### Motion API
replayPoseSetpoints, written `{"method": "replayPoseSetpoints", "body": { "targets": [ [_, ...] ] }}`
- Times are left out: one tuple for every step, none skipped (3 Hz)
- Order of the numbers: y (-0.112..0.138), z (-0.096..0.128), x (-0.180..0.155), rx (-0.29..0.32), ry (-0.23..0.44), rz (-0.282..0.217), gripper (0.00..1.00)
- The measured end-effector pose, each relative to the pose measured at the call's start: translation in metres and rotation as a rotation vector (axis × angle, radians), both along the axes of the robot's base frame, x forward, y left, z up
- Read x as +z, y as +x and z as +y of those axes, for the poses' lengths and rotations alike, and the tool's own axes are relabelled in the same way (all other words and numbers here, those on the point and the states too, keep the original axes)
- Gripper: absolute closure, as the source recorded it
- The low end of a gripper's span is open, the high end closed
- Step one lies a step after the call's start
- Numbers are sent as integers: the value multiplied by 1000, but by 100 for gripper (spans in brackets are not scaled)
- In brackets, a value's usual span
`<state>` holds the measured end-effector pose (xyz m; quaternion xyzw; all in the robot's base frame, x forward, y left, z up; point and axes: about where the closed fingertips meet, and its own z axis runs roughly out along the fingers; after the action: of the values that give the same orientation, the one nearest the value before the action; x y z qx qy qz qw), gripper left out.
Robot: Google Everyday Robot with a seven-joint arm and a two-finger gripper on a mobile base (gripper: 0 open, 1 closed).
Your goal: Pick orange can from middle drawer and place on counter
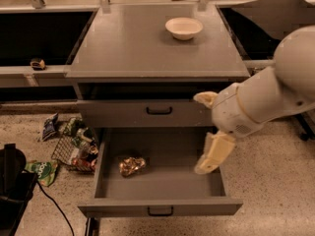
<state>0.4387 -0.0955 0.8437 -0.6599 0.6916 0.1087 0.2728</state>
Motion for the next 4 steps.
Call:
{"method": "replayPoseSetpoints", "body": {
  "targets": [
    [-4,64,-43,102,155,23,0],
    [-4,64,-43,102,154,23,0],
    [-5,69,-61,141,130,20,0],
    [-2,65,-126,149,106,46,0]
  ]
}}
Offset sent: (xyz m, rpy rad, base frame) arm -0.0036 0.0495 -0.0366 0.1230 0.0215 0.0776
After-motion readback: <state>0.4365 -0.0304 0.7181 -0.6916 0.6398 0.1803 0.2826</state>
